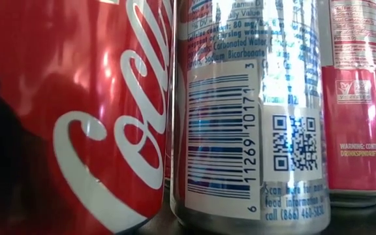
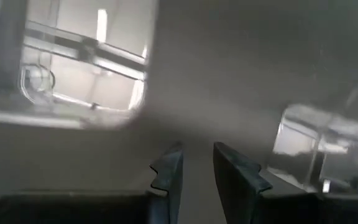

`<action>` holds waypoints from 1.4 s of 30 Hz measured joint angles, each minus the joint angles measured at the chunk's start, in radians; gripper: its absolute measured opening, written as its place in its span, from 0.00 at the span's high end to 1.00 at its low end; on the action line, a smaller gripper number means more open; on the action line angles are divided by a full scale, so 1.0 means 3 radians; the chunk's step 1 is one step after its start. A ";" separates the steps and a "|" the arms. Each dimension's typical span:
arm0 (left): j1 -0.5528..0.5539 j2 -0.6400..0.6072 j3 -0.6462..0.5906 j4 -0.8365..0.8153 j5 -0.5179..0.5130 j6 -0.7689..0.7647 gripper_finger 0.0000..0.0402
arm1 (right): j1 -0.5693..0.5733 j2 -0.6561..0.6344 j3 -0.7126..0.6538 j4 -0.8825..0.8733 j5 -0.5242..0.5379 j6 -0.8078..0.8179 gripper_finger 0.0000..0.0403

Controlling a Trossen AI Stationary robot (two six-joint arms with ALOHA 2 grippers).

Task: Sort soda cans
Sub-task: Move the bottom transparent bin to the right side of the middle transparent bin

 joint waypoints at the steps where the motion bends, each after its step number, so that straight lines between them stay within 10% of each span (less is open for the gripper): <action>1: 0.0000 0.0001 0.0000 0.0001 0.0000 0.0001 0.87 | 0.0055 -0.0057 -0.0112 -0.0031 -0.0037 0.0115 0.80; 17: -0.0001 0.0000 0.0000 0.0018 -0.0028 0.0001 0.87 | 0.0683 -0.1403 -0.1742 0.0509 -0.0373 0.1161 0.80; 31: 0.0001 0.0000 0.0000 0.0024 -0.0102 0.0003 0.87 | 0.0679 -0.1441 -0.2589 0.1271 -0.0553 0.1258 0.80; 42: 0.0001 0.0000 0.0000 0.0024 -0.0201 0.0007 0.87 | 0.0154 -0.1441 -0.2699 0.2039 -0.0377 0.0666 0.99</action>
